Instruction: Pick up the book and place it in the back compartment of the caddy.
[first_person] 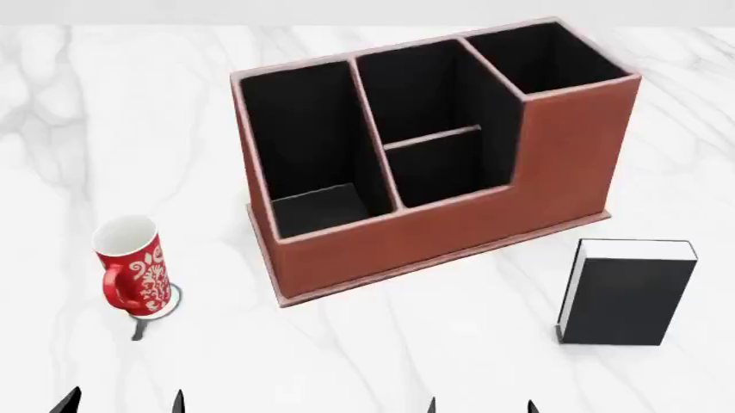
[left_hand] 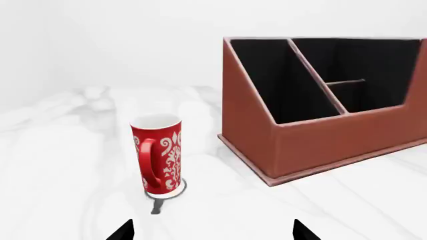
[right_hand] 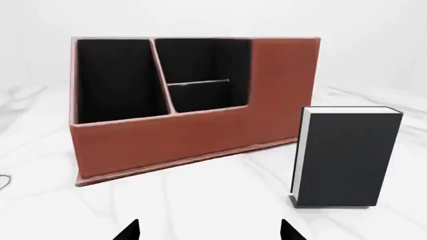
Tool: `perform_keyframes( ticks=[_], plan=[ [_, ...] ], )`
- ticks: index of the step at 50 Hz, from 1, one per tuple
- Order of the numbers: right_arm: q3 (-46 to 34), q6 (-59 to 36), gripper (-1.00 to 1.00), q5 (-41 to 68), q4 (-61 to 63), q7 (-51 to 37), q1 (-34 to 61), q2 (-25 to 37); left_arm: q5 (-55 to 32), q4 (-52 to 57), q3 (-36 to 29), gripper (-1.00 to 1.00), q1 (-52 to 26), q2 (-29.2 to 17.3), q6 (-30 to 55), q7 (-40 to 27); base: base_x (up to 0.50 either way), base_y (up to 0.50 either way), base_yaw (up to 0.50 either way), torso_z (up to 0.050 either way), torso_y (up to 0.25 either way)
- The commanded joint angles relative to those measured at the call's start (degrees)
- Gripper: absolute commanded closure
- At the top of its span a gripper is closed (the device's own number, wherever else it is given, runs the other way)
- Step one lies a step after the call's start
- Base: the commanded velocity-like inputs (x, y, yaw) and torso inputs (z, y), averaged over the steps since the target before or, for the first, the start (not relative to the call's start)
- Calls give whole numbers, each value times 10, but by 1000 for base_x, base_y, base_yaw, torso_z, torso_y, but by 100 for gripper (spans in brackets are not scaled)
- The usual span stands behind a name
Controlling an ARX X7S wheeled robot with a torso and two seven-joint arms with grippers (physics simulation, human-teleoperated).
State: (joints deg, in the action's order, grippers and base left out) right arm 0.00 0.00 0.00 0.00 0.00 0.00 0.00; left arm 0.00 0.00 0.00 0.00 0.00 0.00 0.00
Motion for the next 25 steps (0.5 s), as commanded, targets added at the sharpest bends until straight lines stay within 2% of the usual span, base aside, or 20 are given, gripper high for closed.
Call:
perform_keyframes(
  ticks=[1, 14, 25],
  plan=[
    [-11, 4, -100, 10, 0, -10, -2, 9, -8, 1, -11, -100, 1, -9, 0, -11, 0, 0, 0, 0, 0],
    [-34, 6, -100, 33, 11, -34, -8, 29, -24, 14, -34, -100, 8, -30, -6, -37, 0, 0, 0, 0, 0],
    [-33, 36, -100, 80, 125, -31, -70, 41, 17, 112, -38, -100, 68, -43, -65, -91, 0, 0, 0, 0, 0]
  ],
)
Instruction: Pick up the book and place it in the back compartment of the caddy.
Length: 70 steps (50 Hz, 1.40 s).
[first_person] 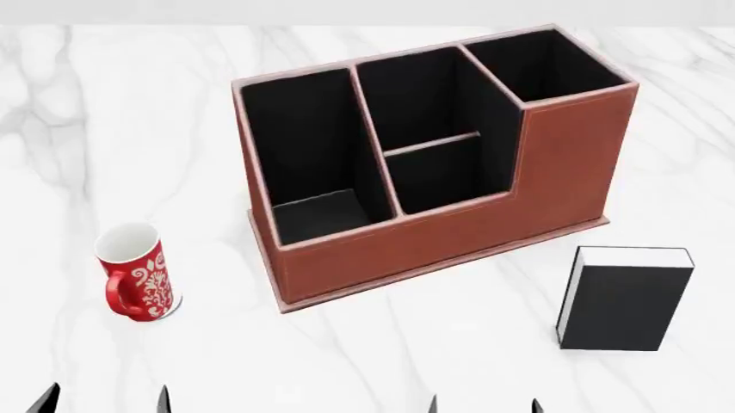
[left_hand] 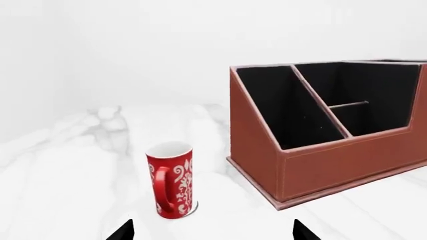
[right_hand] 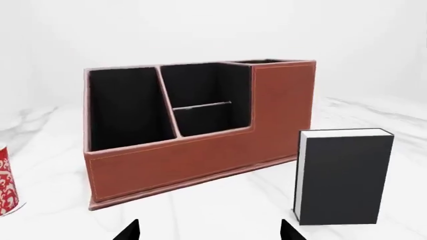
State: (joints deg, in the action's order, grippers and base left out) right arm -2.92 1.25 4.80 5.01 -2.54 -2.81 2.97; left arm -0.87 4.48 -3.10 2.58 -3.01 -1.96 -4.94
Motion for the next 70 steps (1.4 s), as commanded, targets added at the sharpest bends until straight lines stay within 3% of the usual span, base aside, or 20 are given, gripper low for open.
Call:
perform_keyframes(
  ticks=[1, 18, 32, 70],
  plan=[
    [-2, 31, -100, 33, 90, -9, -52, 12, 24, 90, -6, -100, 56, -14, -55, -44, 0, 0, 0, 0, 0],
    [20, 105, -100, 75, 224, -30, -146, 29, 34, 225, -8, -100, 165, -32, -166, -84, 0, 0, 0, 0, 0],
    [53, 109, -100, 114, 196, -70, -115, 29, -9, 216, 6, -100, 150, -42, -173, -104, 0, 0, 0, 0, 0],
    [29, 149, -100, 121, 191, -85, -123, 50, -20, 202, -11, -100, 139, -62, -172, -127, -74, -61, 0, 0, 0]
  ],
)
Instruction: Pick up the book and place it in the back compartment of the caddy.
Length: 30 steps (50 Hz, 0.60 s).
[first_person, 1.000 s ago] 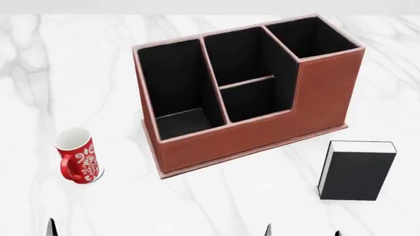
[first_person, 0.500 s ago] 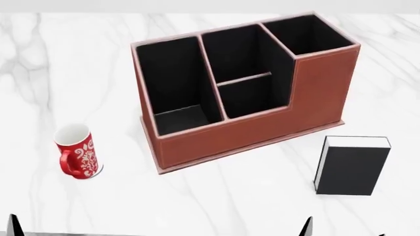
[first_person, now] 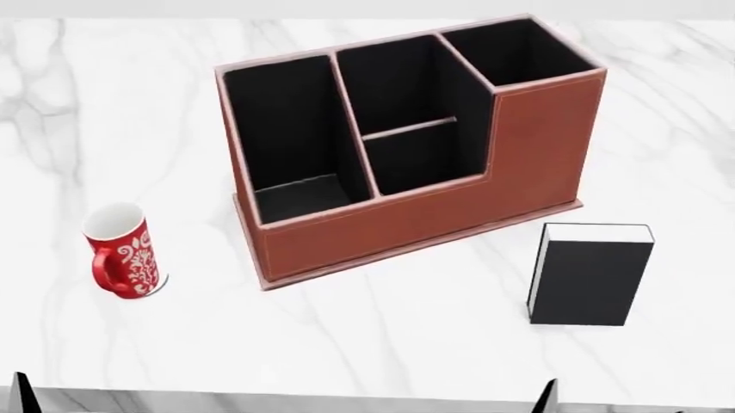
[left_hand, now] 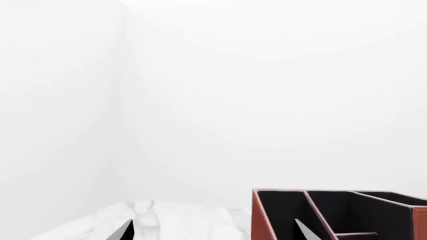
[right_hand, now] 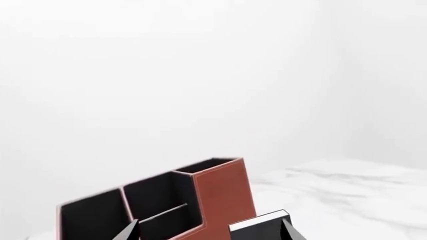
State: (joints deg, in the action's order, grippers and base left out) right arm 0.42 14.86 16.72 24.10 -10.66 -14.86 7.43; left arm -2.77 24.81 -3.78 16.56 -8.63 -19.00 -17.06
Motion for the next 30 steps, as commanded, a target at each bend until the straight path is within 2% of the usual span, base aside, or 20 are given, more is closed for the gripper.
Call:
perform_keyframes(
  ticks=[1, 13, 30],
  plan=[
    [-4, 13, -100, 3, -1, -4, -2, 6, -1, -1, -5, -100, -1, -6, -1, -6, 0, -66, 0, 0, 0],
    [-12, 15, -100, 12, -1, -5, -3, 14, -4, -2, -8, -100, -1, -11, -1, -13, 0, -100, 0, 0, 0],
    [-18, 17, -100, 16, -1, -14, -3, 21, -6, -6, -14, -100, -4, -18, -3, -21, 0, -187, 0, 0, 0]
  ],
)
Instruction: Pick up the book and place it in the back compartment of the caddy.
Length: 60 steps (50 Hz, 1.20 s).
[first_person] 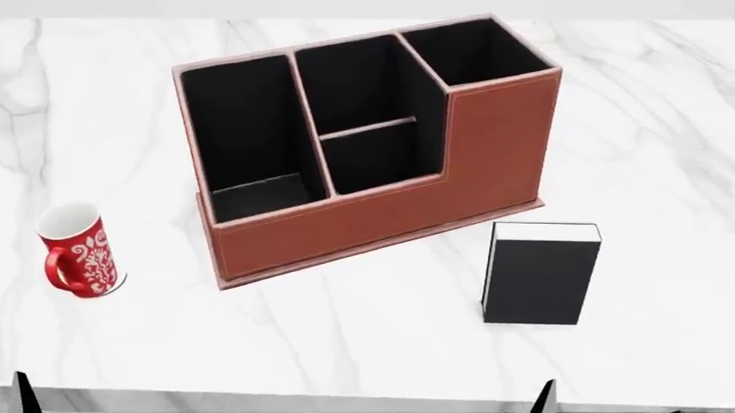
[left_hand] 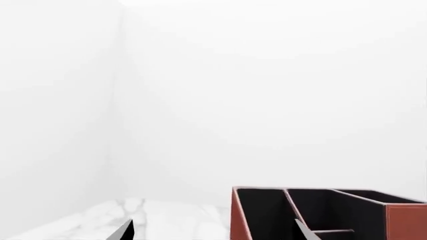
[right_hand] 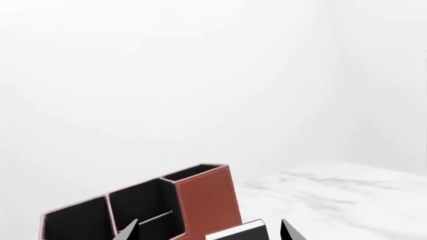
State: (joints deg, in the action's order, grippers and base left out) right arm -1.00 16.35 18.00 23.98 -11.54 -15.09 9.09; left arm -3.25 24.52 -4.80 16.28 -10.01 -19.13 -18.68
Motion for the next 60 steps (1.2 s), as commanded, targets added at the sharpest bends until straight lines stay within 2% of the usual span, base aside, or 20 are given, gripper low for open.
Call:
perform_keyframes(
  ticks=[1, 60],
  plan=[
    [-4, 3, -100, 3, 0, -5, -1, 5, -2, -3, -4, -100, -1, -5, -2, -5, 0, -188, 0, 0, 0],
    [-19, 76, -100, -13, -4, -15, -17, 16, -8, 1, -20, -100, -1, -25, -5, -29, 23, -113, 0, 0, 0]
  ],
)
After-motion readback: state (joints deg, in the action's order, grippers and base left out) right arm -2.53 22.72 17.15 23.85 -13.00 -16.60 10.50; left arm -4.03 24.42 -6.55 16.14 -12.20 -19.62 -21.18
